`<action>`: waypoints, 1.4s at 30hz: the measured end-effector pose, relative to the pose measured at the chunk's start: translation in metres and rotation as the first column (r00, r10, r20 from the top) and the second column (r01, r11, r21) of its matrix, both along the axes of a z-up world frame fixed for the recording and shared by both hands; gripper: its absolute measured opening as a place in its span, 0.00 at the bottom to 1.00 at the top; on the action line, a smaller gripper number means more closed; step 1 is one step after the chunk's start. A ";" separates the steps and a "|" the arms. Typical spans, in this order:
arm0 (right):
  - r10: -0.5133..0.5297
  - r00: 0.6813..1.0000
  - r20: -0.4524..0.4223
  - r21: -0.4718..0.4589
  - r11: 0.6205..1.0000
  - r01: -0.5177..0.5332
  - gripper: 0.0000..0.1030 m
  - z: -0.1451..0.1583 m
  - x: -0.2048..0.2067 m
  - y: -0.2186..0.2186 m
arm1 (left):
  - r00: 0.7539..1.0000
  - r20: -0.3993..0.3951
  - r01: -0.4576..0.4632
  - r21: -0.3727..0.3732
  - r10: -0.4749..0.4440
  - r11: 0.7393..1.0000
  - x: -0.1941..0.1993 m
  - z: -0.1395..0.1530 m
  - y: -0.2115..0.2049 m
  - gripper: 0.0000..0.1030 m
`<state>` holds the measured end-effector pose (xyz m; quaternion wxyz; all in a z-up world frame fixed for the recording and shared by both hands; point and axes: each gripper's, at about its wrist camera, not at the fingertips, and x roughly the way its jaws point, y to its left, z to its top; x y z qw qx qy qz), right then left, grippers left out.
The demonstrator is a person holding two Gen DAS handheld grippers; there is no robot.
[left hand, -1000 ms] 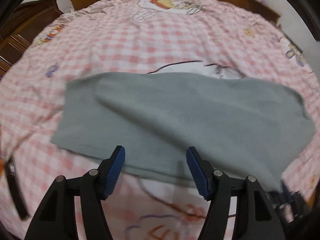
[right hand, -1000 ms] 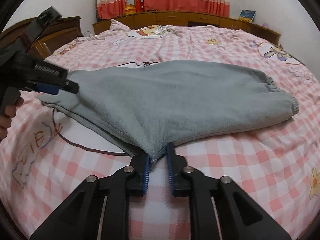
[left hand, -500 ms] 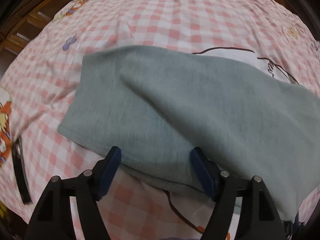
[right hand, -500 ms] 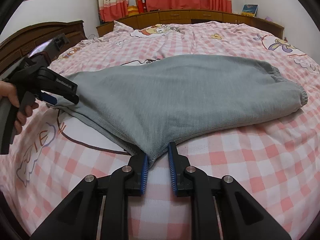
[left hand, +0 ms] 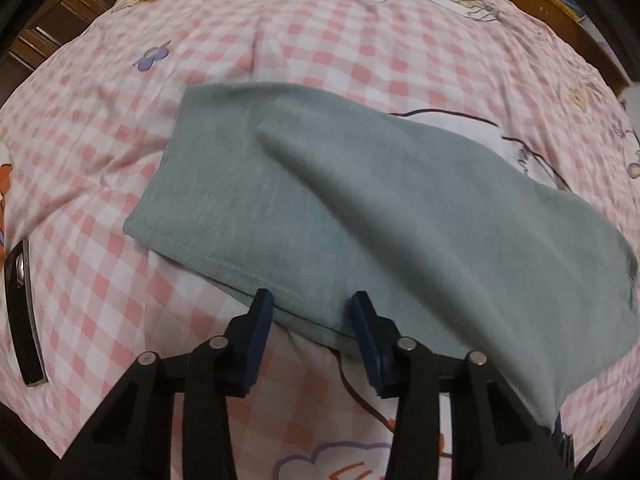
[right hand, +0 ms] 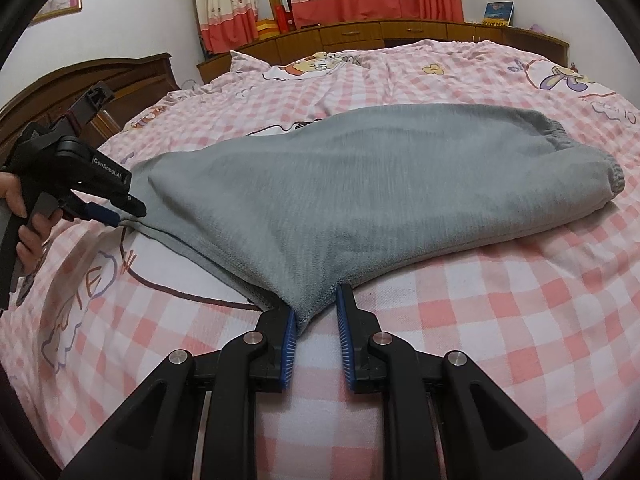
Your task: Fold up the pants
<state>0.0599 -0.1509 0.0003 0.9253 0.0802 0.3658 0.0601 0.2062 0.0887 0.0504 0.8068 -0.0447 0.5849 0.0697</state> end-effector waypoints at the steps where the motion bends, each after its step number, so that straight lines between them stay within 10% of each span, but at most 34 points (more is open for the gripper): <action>1: 0.001 1.000 0.000 0.004 1.000 -0.001 0.19 0.000 0.000 -0.001 | 1.000 0.000 0.003 -0.015 -0.003 1.000 0.000 0.002 -0.001 0.41; 23: 0.001 1.000 0.008 -0.001 1.000 -0.001 0.19 -0.002 0.001 -0.001 | 0.994 0.022 -0.098 -0.149 0.103 0.984 -0.002 -0.006 0.026 0.44; 25: 0.001 1.000 0.008 -0.001 1.000 -0.001 0.19 -0.002 0.001 -0.001 | 0.995 0.039 -0.092 -0.103 0.096 0.990 -0.004 -0.006 0.025 0.18; 30: 0.003 1.000 0.015 0.006 1.000 -0.003 0.19 -0.001 0.000 -0.002 | 0.996 0.080 -0.037 -0.059 0.041 0.998 -0.001 0.001 0.017 0.08; 42: 0.084 0.996 0.005 -0.054 0.995 -0.084 0.20 0.016 -0.011 0.006 | 0.997 0.075 0.003 -0.077 0.003 0.997 -0.020 -0.005 0.035 0.19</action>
